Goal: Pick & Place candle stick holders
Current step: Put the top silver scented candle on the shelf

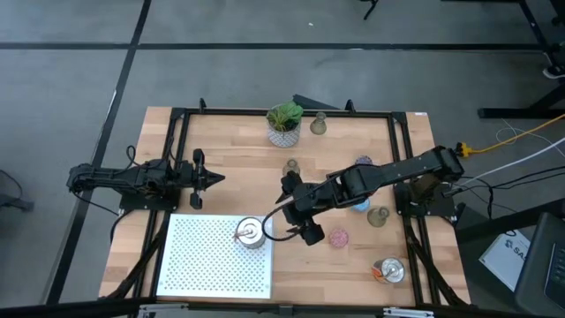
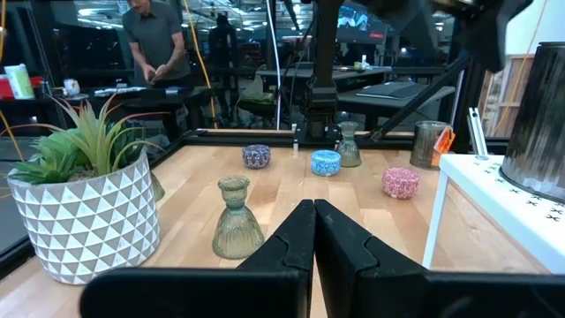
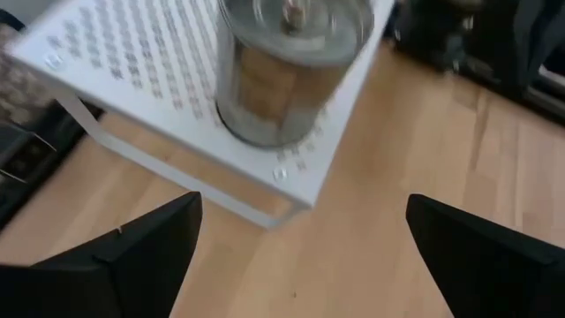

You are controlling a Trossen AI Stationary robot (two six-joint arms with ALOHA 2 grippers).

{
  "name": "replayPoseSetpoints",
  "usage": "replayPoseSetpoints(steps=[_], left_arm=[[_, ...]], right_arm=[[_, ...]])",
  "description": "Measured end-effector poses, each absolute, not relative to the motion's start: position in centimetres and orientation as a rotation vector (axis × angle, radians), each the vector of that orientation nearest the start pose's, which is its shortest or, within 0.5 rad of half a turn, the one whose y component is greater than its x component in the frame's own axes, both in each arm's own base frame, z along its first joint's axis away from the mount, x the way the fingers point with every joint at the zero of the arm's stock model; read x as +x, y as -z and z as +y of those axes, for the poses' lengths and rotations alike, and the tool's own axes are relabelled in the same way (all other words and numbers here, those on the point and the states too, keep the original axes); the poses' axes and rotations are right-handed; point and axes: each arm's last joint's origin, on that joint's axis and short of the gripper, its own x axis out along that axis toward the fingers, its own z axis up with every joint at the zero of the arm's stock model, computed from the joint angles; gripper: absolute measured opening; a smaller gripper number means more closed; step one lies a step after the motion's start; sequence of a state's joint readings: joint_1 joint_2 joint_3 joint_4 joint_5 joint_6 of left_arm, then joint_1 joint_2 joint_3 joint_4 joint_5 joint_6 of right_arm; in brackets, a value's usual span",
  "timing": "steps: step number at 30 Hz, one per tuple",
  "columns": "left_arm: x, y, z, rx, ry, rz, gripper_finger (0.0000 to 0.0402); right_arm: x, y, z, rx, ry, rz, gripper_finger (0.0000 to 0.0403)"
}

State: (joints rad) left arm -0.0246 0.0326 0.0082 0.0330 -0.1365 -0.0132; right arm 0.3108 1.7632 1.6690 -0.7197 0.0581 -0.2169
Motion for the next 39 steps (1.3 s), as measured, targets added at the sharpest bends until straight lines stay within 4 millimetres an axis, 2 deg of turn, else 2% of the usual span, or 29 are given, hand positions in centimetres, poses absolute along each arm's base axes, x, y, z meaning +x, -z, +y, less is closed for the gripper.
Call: replayPoseSetpoints(steps=[4, 9, 15, 25, 39], left_arm=[[9.9, -16.7, 0.2, -0.014, -0.112, -0.009, 0.0004], [9.9, -16.7, 0.2, -0.014, -0.112, -0.009, 0.0004], [9.9, -16.7, 0.2, -0.014, -0.112, -0.009, 0.0004], [9.9, -16.7, 0.2, -0.014, -0.112, -0.009, 0.0004], [9.9, -16.7, 0.2, -0.014, -0.112, -0.009, 0.0004]], right_arm=[[36.7, -31.8, 12.0, -0.375, -0.309, 0.801, 0.04], [36.8, -29.3, 11.9, -0.357, -0.274, 0.809, 0.04], [37.6, -27.2, 11.9, -0.255, -0.263, 0.685, 0.04], [38.3, -27.1, 12.8, -0.254, -0.261, 0.538, 0.04], [38.5, -26.7, 13.2, -0.226, -0.259, 0.531, 0.04]])
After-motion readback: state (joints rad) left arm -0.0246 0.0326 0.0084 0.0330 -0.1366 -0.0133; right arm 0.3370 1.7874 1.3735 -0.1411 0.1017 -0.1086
